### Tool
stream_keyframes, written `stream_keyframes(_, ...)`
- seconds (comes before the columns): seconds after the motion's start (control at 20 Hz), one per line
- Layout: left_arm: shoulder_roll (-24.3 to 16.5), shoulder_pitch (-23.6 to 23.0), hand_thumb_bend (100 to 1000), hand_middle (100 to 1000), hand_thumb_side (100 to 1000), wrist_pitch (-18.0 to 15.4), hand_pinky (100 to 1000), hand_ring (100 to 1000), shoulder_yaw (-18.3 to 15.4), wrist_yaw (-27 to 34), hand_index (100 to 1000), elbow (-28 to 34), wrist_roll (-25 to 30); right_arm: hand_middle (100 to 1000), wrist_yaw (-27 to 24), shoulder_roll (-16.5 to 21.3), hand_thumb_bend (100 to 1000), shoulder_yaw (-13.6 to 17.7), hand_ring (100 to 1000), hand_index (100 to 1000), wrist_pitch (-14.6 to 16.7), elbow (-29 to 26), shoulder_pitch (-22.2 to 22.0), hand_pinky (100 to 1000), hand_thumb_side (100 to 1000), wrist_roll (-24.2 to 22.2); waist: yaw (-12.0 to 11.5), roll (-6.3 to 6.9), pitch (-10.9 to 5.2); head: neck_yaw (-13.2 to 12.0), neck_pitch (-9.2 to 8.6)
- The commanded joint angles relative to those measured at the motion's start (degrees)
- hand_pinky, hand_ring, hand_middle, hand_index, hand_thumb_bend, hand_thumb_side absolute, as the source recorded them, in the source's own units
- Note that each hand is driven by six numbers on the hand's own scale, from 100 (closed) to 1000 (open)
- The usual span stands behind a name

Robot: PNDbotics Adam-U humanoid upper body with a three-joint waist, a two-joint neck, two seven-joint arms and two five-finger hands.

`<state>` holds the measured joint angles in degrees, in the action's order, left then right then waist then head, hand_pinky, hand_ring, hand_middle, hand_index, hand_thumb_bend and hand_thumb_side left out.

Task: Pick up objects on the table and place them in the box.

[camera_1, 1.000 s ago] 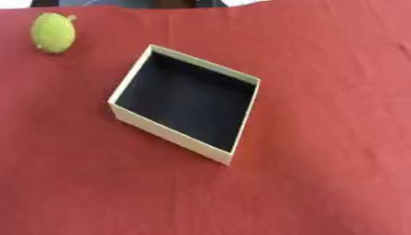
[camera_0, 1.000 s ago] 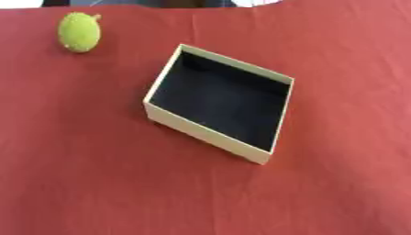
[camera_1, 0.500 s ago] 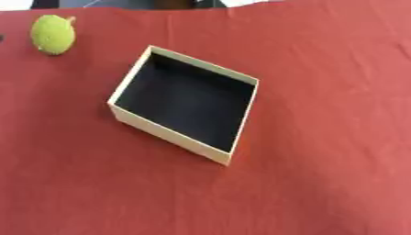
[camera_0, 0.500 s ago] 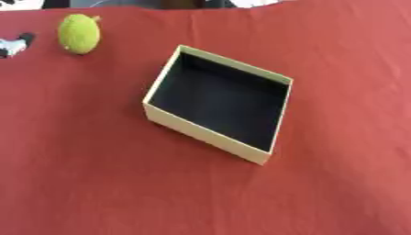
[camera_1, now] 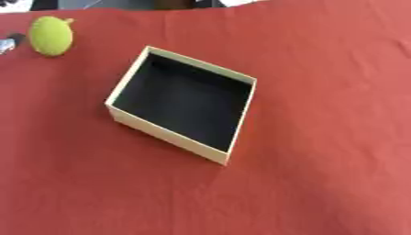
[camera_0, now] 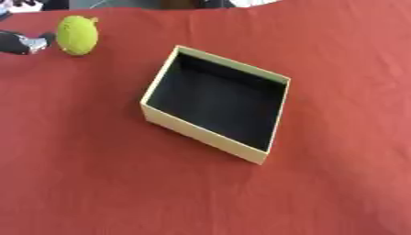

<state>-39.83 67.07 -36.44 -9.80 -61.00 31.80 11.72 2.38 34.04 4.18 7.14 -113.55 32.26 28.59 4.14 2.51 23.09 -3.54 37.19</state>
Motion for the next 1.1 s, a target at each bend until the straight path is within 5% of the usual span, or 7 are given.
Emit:
stream_keyframes(0.05,-1.4,1.2,318,841,462,0.5,846,863,-0.2,0.1,924,0.4,1.9,604,-0.4,1.1,100,0.3,705,757,0.1,-1.0,0.7,761,544,-0.2,0.1,0.02,-1.3,-0.2,-0.41)
stream_keyframes(0.55,-0.7,0.0,319,809,446,2.6,807,842,-0.1,-1.7,915,-0.6,1.2,602,-0.6,0.7,100,0.1,704,755,0.1,-1.0,1.0,760,544,-0.2,0.7,0.17,-0.76,-0.9,-1.19)
stream_keyframes(1.1,-0.5,0.6,333,736,392,6.5,762,786,-0.5,-7.2,898,-1.0,-6.9,600,-0.8,0.5,100,-0.2,705,754,0.2,-1.0,1.7,761,546,-0.6,2.0,0.71,0.32,-1.8,-2.59)
